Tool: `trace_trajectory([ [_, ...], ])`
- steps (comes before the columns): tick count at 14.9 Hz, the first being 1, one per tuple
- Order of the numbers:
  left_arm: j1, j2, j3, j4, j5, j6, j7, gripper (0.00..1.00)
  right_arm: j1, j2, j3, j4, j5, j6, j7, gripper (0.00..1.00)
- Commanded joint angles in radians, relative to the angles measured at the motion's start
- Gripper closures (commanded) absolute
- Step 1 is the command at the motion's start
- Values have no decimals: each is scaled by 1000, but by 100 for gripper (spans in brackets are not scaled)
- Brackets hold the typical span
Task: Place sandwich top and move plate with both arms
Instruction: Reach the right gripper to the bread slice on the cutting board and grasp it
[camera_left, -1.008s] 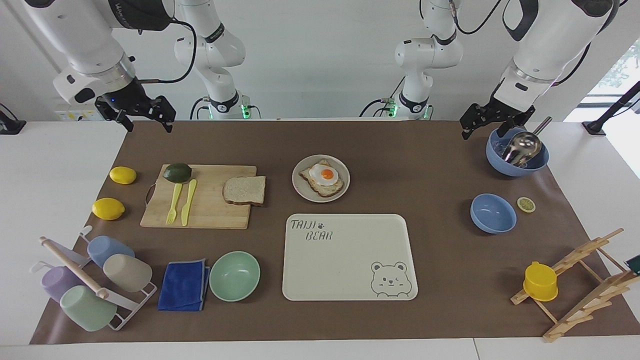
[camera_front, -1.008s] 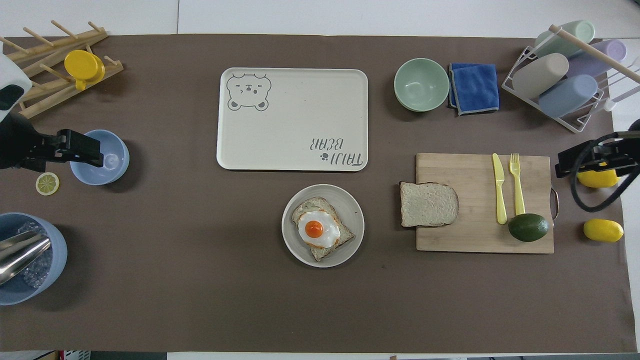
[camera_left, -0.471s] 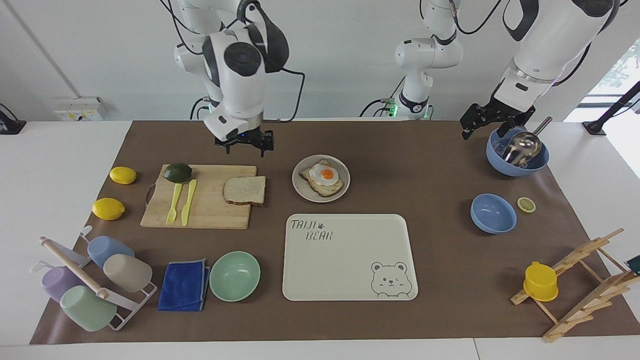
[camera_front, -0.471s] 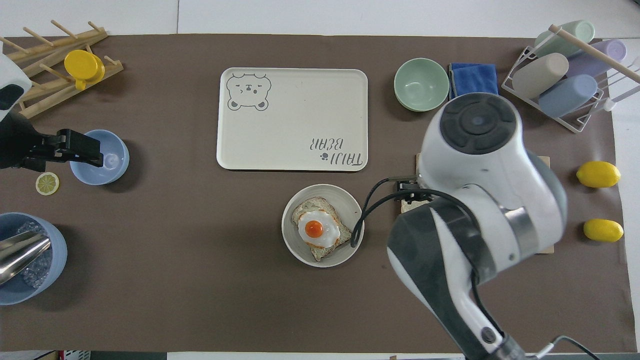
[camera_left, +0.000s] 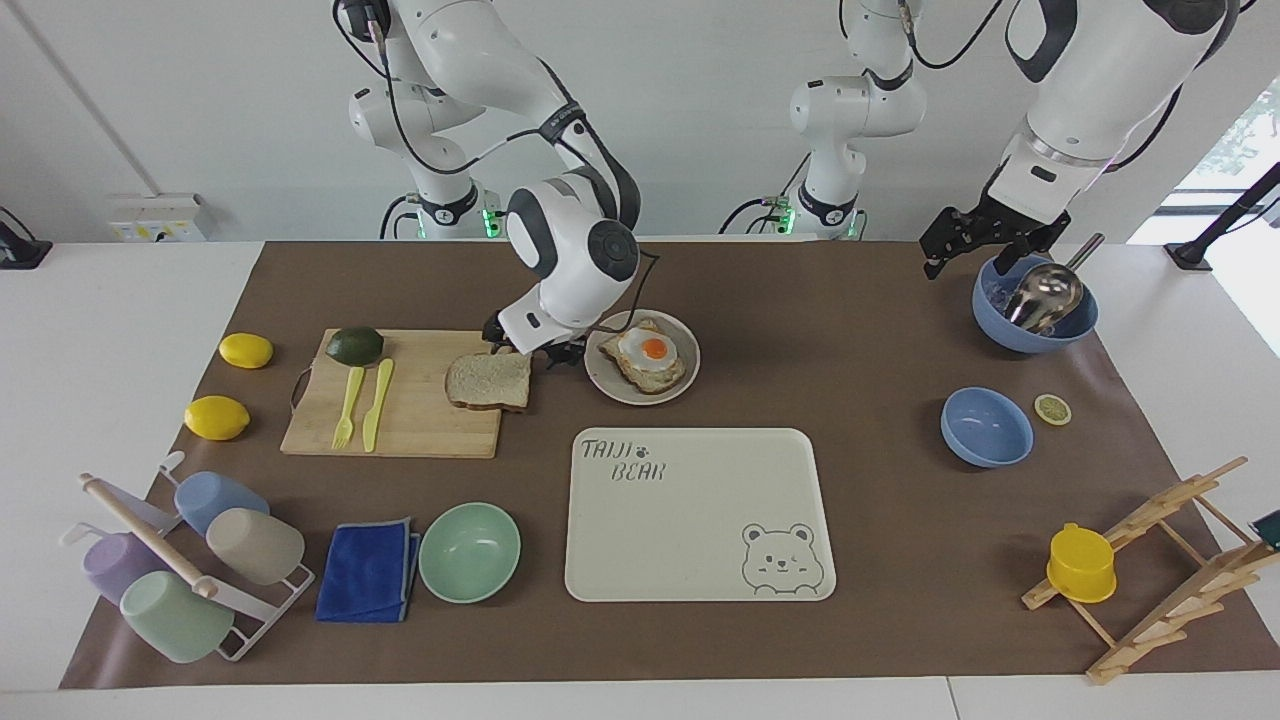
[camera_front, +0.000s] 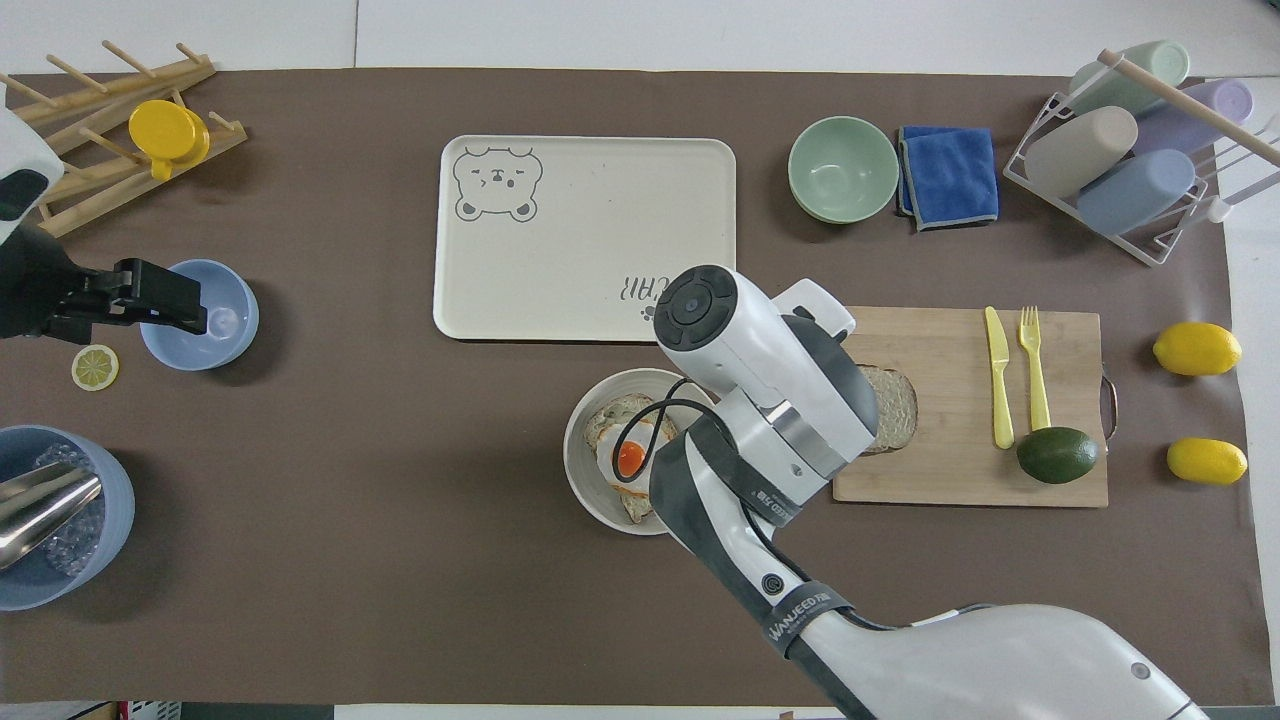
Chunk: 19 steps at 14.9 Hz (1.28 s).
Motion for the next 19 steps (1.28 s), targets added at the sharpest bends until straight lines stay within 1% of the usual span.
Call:
trace_trajectory([
  [1, -6, -26, 7, -27, 16, -1, 7, 0, -11, -9, 8, -50, -21, 61, 31, 12],
  [2, -6, -26, 7, -27, 16, -3, 7, 0, -11, -12, 6, -66, -21, 75, 42, 12],
  [4, -6, -26, 7, -27, 16, -1, 7, 0, -11, -18, 8, -93, -21, 84, 47, 18],
  [6, -6, -26, 7, -27, 16, -3, 7, 0, -12, -21, 8, -101, -21, 87, 47, 19],
  [12, -6, -26, 8, -27, 16, -3, 7, 0, -14, -41, 6, -170, -30, 131, 34, 19],
  [14, -6, -26, 7, -27, 16, -3, 7, 0, -16, -41, 6, -172, -52, 128, 24, 23],
  [16, -6, -26, 7, -27, 16, -3, 7, 0, -12, -35, 8, -172, -78, 121, 17, 24],
  [18, -6, -26, 7, -27, 16, -1, 7, 0, -14, -34, 6, -172, -79, 118, 13, 30],
  [19, -6, -26, 7, -27, 16, -3, 7, 0, -14, -34, 6, -172, -79, 118, 13, 38],
])
